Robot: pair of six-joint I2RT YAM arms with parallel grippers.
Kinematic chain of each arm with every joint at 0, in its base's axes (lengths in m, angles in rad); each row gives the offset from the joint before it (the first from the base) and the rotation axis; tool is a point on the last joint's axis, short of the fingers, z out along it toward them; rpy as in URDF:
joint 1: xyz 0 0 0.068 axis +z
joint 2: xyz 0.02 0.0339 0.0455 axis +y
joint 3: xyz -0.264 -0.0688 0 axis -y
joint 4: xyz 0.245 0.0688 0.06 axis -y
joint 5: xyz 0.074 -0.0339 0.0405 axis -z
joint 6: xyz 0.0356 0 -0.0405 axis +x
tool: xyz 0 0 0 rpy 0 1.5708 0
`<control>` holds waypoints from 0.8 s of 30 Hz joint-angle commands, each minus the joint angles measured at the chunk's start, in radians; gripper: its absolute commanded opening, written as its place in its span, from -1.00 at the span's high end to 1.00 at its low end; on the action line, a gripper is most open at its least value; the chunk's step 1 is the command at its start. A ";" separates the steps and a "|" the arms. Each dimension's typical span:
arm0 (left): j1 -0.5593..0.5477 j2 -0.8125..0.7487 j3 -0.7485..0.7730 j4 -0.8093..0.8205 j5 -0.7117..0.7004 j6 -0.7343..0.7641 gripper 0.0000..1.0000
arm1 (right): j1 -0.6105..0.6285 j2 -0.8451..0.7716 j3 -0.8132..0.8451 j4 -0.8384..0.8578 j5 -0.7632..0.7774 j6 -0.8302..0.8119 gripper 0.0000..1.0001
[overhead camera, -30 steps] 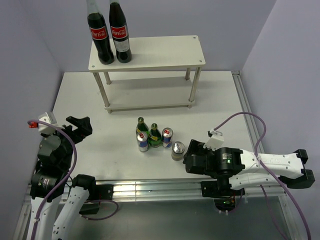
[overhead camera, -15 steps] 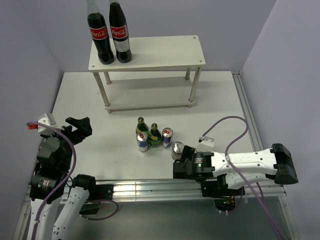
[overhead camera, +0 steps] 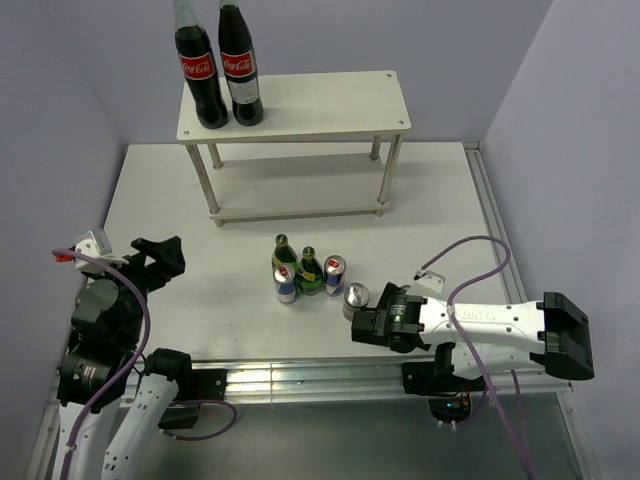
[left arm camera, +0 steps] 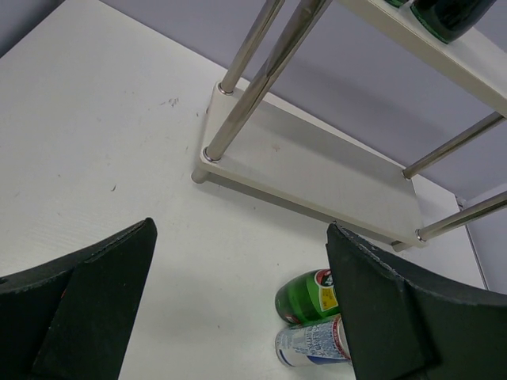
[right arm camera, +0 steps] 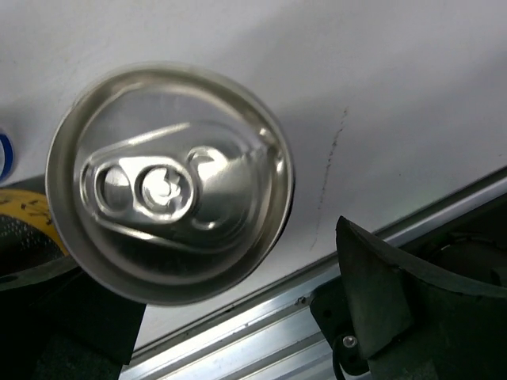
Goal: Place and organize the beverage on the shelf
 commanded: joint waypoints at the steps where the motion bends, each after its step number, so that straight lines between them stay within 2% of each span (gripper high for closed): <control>1: -0.004 -0.016 0.000 0.018 0.005 0.021 -0.92 | -0.050 -0.031 -0.015 -0.031 0.080 -0.033 -0.93; 13: -0.010 -0.033 0.000 0.016 0.000 0.019 -0.93 | -0.222 0.012 -0.060 0.222 0.072 -0.254 -0.94; 24: -0.016 -0.033 -0.002 0.018 0.000 0.021 -0.93 | -0.294 0.082 -0.043 0.290 0.111 -0.306 -0.93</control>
